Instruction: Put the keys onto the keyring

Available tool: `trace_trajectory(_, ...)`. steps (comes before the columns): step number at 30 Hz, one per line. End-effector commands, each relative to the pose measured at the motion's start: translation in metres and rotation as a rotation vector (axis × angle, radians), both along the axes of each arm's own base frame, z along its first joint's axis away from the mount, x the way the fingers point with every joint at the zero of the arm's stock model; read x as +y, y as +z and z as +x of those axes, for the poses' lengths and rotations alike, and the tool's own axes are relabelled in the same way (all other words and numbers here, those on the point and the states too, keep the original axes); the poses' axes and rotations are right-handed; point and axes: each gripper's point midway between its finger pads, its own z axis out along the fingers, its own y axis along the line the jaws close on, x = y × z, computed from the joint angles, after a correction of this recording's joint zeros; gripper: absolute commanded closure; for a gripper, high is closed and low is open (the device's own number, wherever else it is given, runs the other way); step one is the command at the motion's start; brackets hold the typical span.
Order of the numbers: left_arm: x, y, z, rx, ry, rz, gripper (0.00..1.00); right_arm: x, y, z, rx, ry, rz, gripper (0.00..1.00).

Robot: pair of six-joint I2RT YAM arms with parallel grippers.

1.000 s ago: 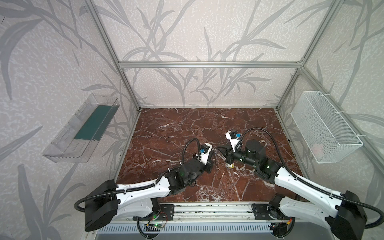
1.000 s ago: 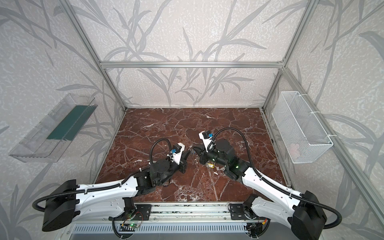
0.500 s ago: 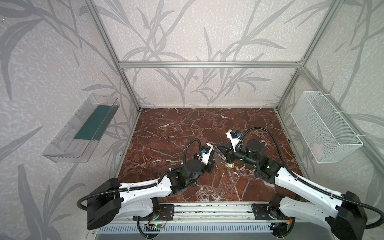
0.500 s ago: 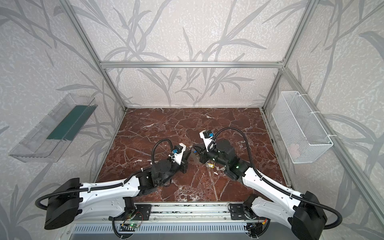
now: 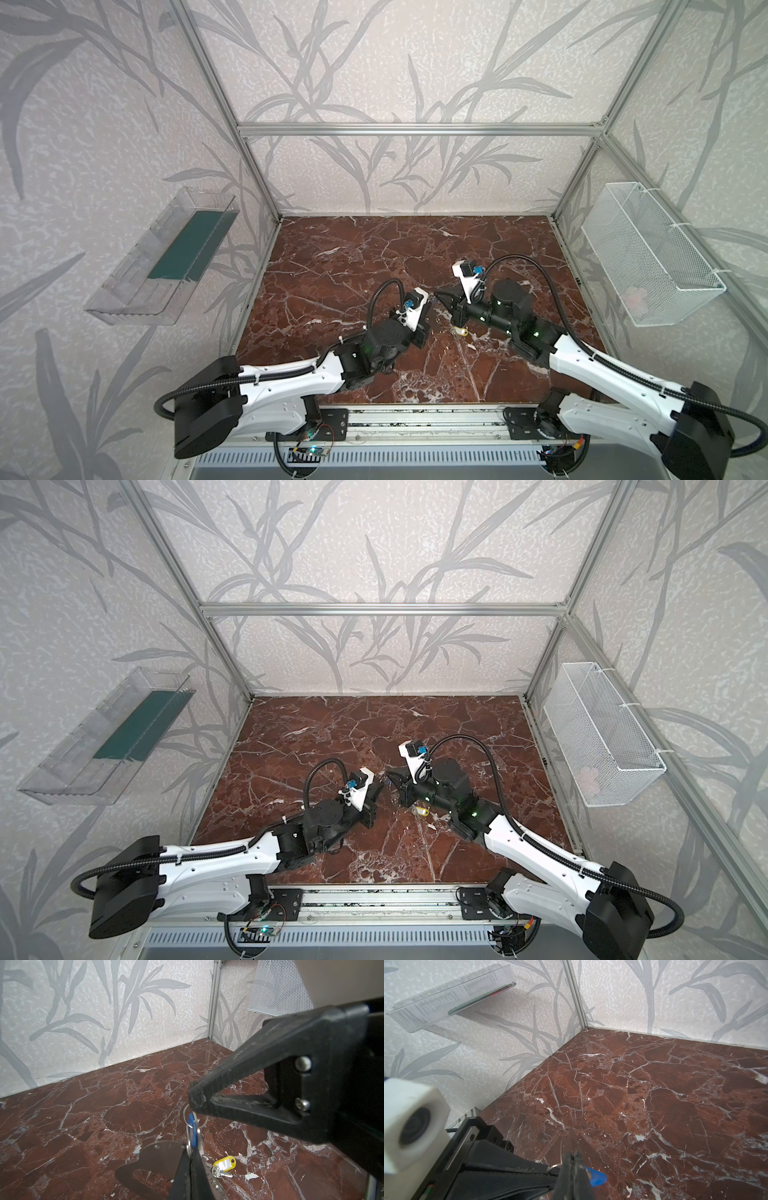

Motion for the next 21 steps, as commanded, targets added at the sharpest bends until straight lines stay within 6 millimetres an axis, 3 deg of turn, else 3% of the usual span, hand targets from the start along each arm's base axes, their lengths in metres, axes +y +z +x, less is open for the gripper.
trace_trajectory(1,-0.008,0.026,0.0,-0.036,-0.014,-0.065,1.0,0.005,0.009,-0.002,-0.025,0.019,0.022,1.0)
trace_trajectory(21,-0.004,0.031,-0.002,-0.059,-0.012,-0.096,1.0,0.006,-0.002,-0.005,0.002,-0.006,0.039,1.0)
